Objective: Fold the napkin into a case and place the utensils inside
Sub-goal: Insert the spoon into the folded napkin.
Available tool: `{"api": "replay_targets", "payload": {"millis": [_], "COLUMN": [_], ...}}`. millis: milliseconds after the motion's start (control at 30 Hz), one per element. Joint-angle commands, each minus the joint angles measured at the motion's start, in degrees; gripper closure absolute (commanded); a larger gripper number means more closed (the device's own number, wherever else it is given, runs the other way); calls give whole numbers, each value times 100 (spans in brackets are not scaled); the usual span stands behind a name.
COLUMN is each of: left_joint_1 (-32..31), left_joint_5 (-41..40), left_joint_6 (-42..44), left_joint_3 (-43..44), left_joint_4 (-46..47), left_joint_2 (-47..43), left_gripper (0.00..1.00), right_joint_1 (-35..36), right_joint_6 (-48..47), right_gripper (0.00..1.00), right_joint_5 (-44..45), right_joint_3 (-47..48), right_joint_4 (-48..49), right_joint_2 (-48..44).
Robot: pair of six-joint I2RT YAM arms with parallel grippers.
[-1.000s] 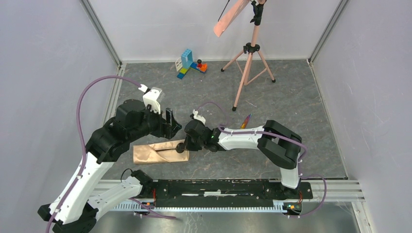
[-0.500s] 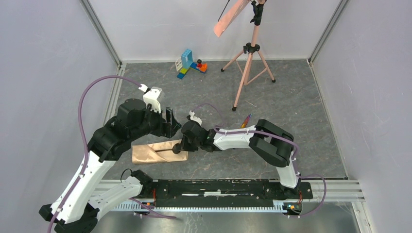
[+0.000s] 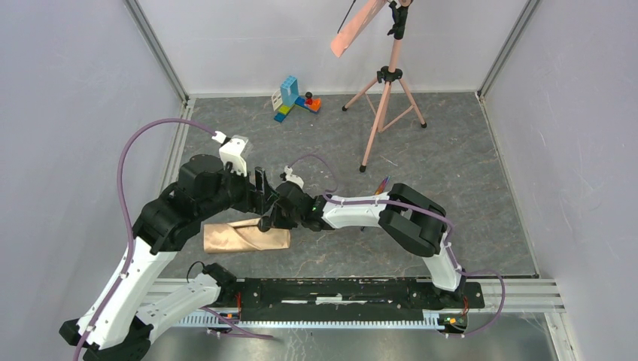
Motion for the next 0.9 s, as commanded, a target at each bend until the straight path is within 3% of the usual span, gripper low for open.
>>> {"api": "replay_targets", "payload": {"millis": [0, 233, 633, 867], "left_joint_1": [36, 40, 59, 66], "left_joint_5": [44, 89, -71, -187], "left_joint_6": [-60, -59, -32, -130], "left_joint_3": [84, 53, 169, 176], "left_joint_4": [76, 111, 67, 132], "left_joint_2": [-63, -50, -44, -37], "left_gripper": [20, 20, 20, 20], "right_joint_1": [65, 71, 85, 33], "right_joint_6": [-104, -100, -535, -2097], "right_gripper": [95, 87, 49, 27], "right_joint_5": [82, 68, 169, 393], "right_joint_3": [305, 292, -59, -264], "right_joint_4": [24, -42, -240, -903], "right_joint_2": [82, 116, -561, -1560]}}
